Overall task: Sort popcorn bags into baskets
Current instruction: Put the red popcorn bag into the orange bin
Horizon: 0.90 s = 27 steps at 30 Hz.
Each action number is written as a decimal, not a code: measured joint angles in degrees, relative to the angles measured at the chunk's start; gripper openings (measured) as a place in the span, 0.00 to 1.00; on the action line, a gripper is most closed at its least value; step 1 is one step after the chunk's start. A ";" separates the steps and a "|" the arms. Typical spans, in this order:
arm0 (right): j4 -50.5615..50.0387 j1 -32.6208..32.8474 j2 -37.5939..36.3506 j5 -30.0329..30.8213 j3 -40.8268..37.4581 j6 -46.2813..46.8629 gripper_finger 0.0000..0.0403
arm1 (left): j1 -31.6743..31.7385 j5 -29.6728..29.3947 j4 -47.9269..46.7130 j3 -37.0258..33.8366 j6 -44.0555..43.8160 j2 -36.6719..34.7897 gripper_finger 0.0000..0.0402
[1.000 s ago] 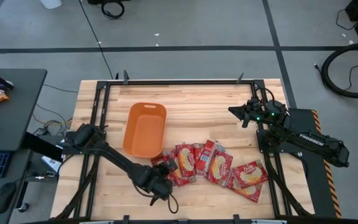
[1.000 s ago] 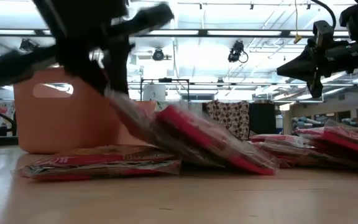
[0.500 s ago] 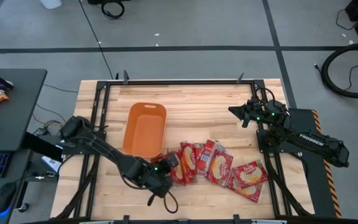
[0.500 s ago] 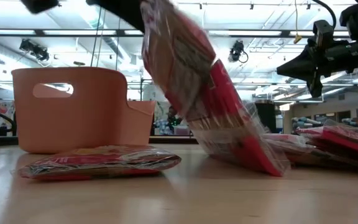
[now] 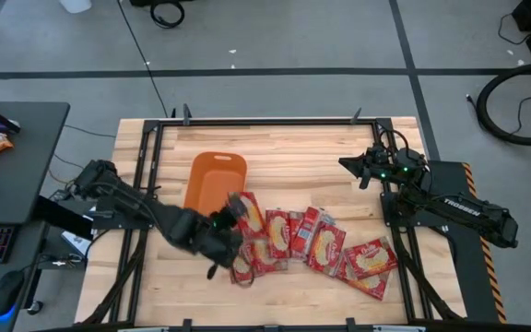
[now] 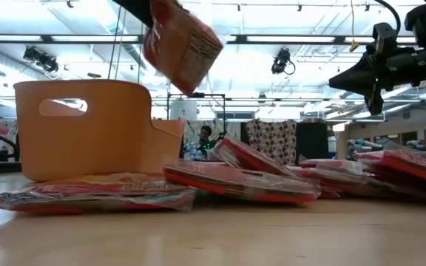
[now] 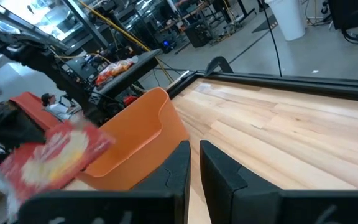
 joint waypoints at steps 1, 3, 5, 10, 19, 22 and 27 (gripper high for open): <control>0.05 0.00 -0.02 0.00 0.00 0.00 0.10 | 0.62 -0.04 -1.26 -0.46 -1.55 -1.04 0.01; -0.01 0.02 0.01 0.04 0.00 0.00 0.10 | 1.96 0.04 -2.73 -1.33 -4.03 -2.91 0.01; 0.18 0.02 -0.02 0.02 0.00 0.00 0.10 | 3.83 0.70 -3.91 -2.22 -8.02 -4.70 0.01; 0.14 0.04 0.01 0.02 0.00 0.00 0.10 | 10.82 7.91 -5.06 -4.18 -20.31 -7.64 0.01; 0.16 0.04 0.01 0.02 0.00 0.00 0.10 | 19.41 15.00 -7.34 -4.22 -30.24 -7.49 0.02; 0.16 0.04 0.01 0.02 0.00 -0.02 0.10 | 19.40 14.99 -7.27 -4.22 -27.04 -7.49 0.02; 0.16 0.04 0.01 0.02 0.00 0.00 0.10 | 19.37 15.08 -7.96 -4.22 -14.47 -7.49 0.02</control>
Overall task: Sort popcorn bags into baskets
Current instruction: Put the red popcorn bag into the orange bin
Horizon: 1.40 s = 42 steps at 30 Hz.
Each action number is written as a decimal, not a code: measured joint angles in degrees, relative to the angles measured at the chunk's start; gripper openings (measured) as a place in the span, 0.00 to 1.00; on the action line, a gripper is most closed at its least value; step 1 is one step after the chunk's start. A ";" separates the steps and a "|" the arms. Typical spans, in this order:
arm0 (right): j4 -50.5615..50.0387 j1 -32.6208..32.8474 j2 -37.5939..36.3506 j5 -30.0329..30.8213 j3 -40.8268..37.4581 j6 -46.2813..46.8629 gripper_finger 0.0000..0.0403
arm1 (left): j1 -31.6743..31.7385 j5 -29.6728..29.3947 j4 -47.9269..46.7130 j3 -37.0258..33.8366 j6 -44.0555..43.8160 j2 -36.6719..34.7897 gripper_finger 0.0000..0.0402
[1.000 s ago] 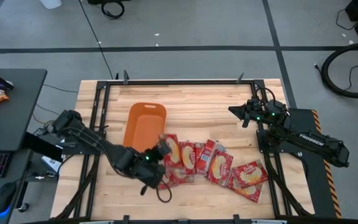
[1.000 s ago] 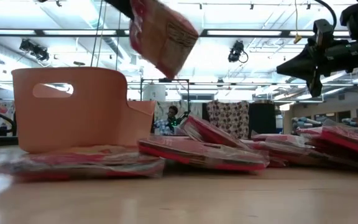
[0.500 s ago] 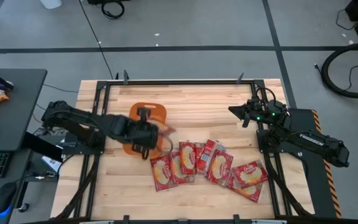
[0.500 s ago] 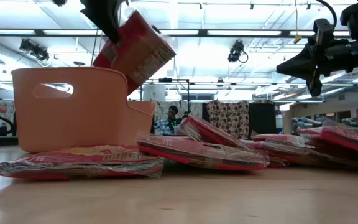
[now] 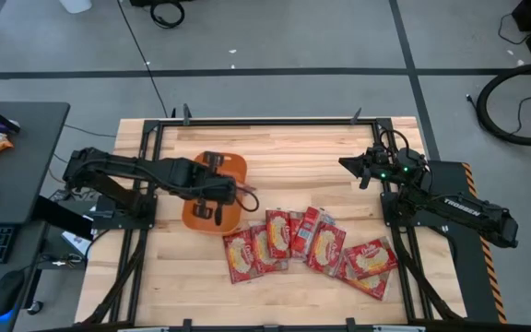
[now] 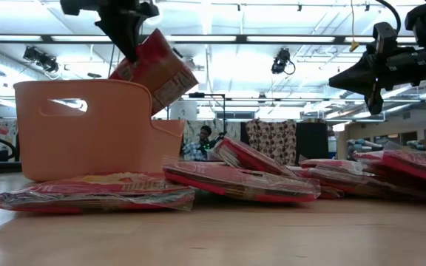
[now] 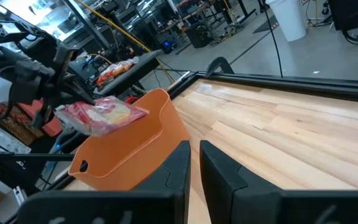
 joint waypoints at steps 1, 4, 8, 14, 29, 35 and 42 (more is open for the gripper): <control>0.00 0.00 0.00 0.00 0.00 0.00 0.10 | 0.00 -0.01 -0.01 0.00 2.58 0.00 0.02; 0.00 0.00 0.00 0.00 0.00 0.00 0.10 | -0.52 -0.14 -0.62 0.00 9.41 0.00 0.02; 0.00 0.00 0.00 0.00 0.00 0.00 0.10 | -1.63 -1.00 -0.81 0.00 13.29 0.00 0.01; 0.00 0.00 0.00 0.00 0.00 0.00 0.10 | -2.56 -2.90 -2.95 -0.02 12.70 -0.39 0.01; -0.02 -0.02 0.00 0.00 0.00 0.00 0.10 | -5.20 -6.87 13.18 -20.49 19.80 -17.86 0.02; 0.01 0.00 -0.01 -0.01 0.00 -0.01 0.10 | -3.75 -5.50 15.93 -24.66 39.76 -18.03 0.03; -0.01 -0.01 -0.02 -0.01 0.00 -0.02 0.10 | -2.69 -5.50 23.38 -30.67 59.39 -17.99 0.03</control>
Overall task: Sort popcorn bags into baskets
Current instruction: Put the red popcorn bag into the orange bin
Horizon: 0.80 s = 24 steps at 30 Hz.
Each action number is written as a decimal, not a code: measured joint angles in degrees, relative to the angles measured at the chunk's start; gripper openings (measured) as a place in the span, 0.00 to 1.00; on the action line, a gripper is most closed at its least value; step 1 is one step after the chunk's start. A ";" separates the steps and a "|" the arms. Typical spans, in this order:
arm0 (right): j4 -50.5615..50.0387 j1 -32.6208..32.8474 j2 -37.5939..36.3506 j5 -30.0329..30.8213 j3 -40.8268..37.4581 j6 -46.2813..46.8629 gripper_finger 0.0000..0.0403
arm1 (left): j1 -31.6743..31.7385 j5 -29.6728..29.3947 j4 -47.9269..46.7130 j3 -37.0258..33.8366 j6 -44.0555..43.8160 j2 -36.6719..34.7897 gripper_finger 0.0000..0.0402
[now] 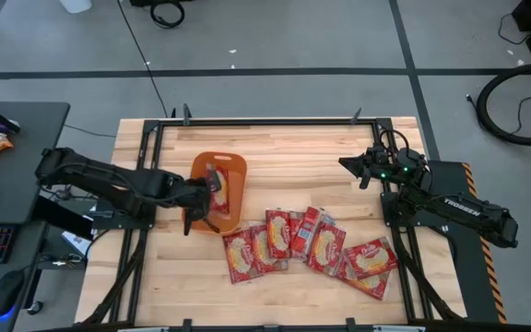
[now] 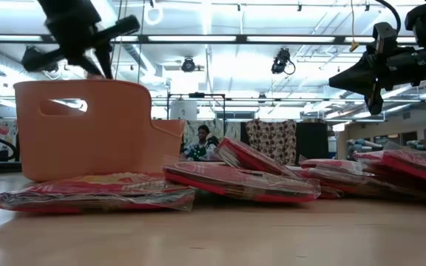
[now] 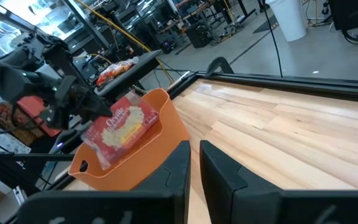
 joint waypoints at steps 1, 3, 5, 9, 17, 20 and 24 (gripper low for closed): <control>0.01 0.01 0.00 -0.01 0.00 0.02 0.10 | 0.00 -0.02 1.38 -0.88 2.35 0.00 0.03; -0.01 0.01 0.01 0.01 0.00 0.02 0.10 | -0.15 0.00 5.01 -2.68 7.26 0.00 0.03; -0.01 -0.01 0.00 0.01 0.00 0.02 0.10 | -0.40 -0.17 8.72 -4.34 11.87 0.02 0.03; -0.01 0.01 0.00 0.01 0.00 0.02 0.10 | -0.26 0.48 10.97 -5.20 14.78 0.04 0.03; 0.01 0.01 0.00 0.01 0.00 0.02 0.10 | 0.70 1.76 9.33 -5.27 13.01 2.51 0.11; 0.10 0.01 0.01 0.00 0.00 0.02 0.10 | 0.66 2.08 9.17 -5.27 10.89 3.82 0.17; 0.16 0.01 0.01 -0.01 0.00 0.02 0.10 | 0.70 2.09 8.98 -5.27 9.00 4.26 0.24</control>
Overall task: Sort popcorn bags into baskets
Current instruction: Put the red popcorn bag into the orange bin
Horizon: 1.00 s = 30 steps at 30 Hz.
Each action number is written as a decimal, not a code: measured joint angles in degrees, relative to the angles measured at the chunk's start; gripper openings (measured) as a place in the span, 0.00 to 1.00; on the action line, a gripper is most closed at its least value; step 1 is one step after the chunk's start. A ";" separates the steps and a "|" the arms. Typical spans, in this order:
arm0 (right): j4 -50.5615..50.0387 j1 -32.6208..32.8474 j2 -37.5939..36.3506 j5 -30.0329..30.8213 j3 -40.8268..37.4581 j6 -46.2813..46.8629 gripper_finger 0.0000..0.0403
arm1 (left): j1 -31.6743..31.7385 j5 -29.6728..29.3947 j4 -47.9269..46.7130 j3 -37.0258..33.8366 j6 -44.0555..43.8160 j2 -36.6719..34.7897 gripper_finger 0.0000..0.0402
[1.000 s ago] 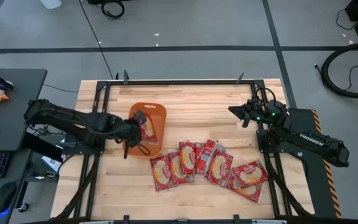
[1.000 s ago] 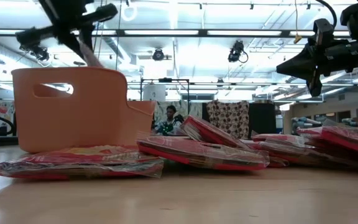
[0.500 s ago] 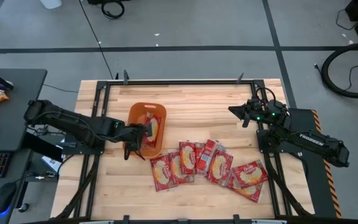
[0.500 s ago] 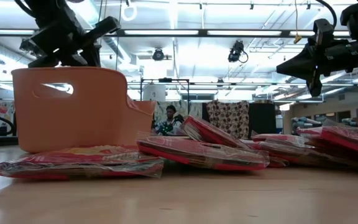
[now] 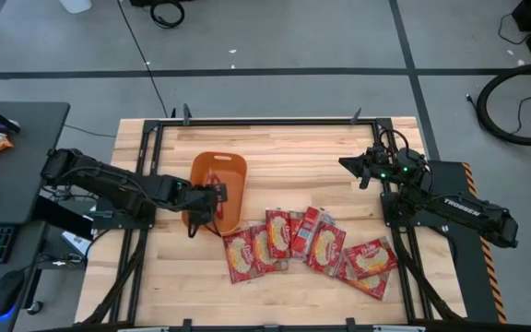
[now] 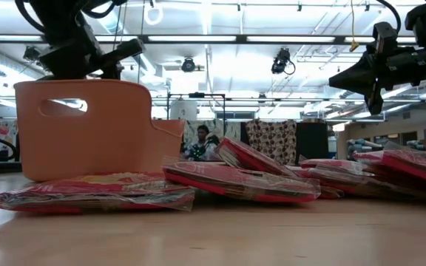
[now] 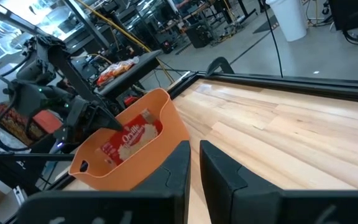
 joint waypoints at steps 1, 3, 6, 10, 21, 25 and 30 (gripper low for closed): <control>0.04 0.00 -0.01 0.00 0.00 -0.01 0.10 | 0.00 -0.10 -0.05 0.00 -0.10 0.00 0.26; -0.01 0.00 0.00 0.00 0.00 -0.01 0.10 | -0.01 -0.82 -0.38 0.00 -0.16 -0.48 0.28; 0.00 0.00 -0.01 0.00 0.00 0.00 0.10 | -0.11 -1.61 -0.94 0.00 -0.17 -1.22 0.29; 0.02 0.00 -0.01 0.00 0.00 0.00 0.10 | -0.12 -2.71 -2.40 0.02 -0.15 -2.40 0.29; 0.46 0.00 0.00 -0.02 0.00 0.00 0.10 | 0.00 7.91 5.97 4.03 -23.35 -4.66 0.29; 0.51 -0.01 0.00 -0.01 0.00 0.00 0.10 | -0.15 15.22 18.82 4.09 -39.17 -4.62 0.29; 0.50 -0.02 0.01 0.00 0.00 0.00 0.10 | -1.64 12.68 27.04 4.55 -47.31 -2.86 0.29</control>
